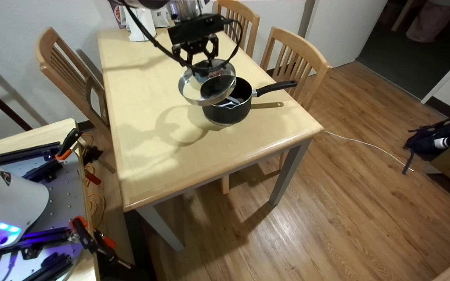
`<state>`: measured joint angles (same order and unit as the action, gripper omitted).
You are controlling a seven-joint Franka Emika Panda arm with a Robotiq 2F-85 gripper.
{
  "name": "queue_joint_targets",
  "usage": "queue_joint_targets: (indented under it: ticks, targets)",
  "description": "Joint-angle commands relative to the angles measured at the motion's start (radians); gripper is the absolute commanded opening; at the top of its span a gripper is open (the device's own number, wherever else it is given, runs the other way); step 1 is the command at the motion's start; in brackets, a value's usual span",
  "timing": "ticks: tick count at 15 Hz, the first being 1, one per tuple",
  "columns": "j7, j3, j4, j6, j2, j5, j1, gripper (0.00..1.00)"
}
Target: Pick up the lid from the table and close the pot
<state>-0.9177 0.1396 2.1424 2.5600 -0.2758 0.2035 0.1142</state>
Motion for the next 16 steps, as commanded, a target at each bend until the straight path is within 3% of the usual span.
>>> queue_joint_targets:
  ticks: [1,5,8,9,14,15,16]
  targets:
    - [-0.101,0.028,-0.115,-0.177,0.079,-0.035,-0.035,0.34]
    - [-0.158,0.019,-0.216,-0.296,0.096,-0.048,-0.027,0.34]
    - [-0.397,0.026,-0.335,-0.324,0.067,-0.152,-0.053,0.34]
    - [-0.271,0.008,-0.264,-0.298,0.085,-0.095,-0.023,0.59]
    - [-0.352,0.008,-0.307,-0.304,0.069,-0.125,-0.034,0.59]
    - [-0.352,0.009,-0.307,-0.304,0.066,-0.125,-0.033,0.34]
    - [-0.357,0.009,-0.314,-0.304,0.059,-0.127,-0.035,0.34]
